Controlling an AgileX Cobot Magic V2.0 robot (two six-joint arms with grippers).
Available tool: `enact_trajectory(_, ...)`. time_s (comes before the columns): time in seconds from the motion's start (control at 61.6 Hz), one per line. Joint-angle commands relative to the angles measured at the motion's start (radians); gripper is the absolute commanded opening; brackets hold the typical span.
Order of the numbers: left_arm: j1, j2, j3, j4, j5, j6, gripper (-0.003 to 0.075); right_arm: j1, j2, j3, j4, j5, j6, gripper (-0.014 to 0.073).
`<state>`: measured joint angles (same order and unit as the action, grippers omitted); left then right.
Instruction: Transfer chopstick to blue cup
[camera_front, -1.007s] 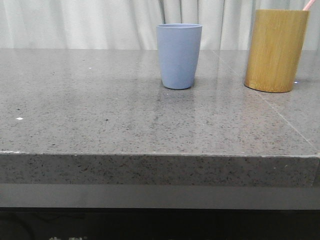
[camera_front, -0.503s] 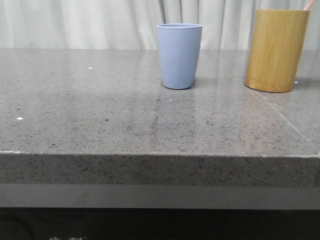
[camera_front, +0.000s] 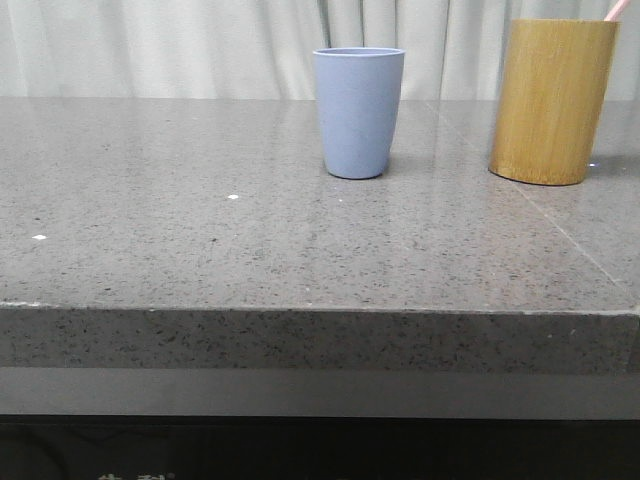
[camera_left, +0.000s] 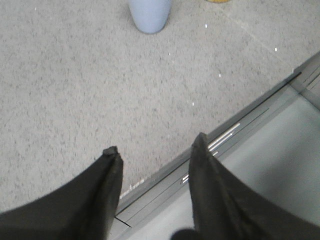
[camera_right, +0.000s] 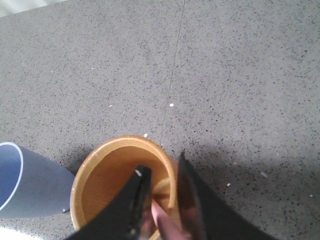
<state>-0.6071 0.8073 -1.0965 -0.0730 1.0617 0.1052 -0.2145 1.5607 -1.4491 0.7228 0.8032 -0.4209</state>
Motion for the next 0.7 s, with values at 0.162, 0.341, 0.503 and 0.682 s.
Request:
enact_trajectory(0.162,-0.007,-0.113,0.041,-0.008,-0.08,-0.012,0.0312,-0.002,-0.038,-0.038,0.044,-0.023,-0.014,-0.0053)
enact_trajectory(0.341,-0.007,-0.115,0.045,-0.008,-0.076,-0.012,0.0312,-0.002,-0.048,-0.147,-0.01,0.057,-0.014,-0.0067)
enact_trajectory(0.503,-0.007,-0.115,0.045,-0.008,-0.074,-0.012,0.0312,-0.002,-0.074,-0.326,-0.099,0.179,-0.013,-0.0066)
enact_trajectory(0.682,-0.007,-0.115,0.045,-0.008,-0.074,-0.012,0.0312,-0.001,-0.122,-0.492,-0.14,0.264,-0.012,-0.0066)
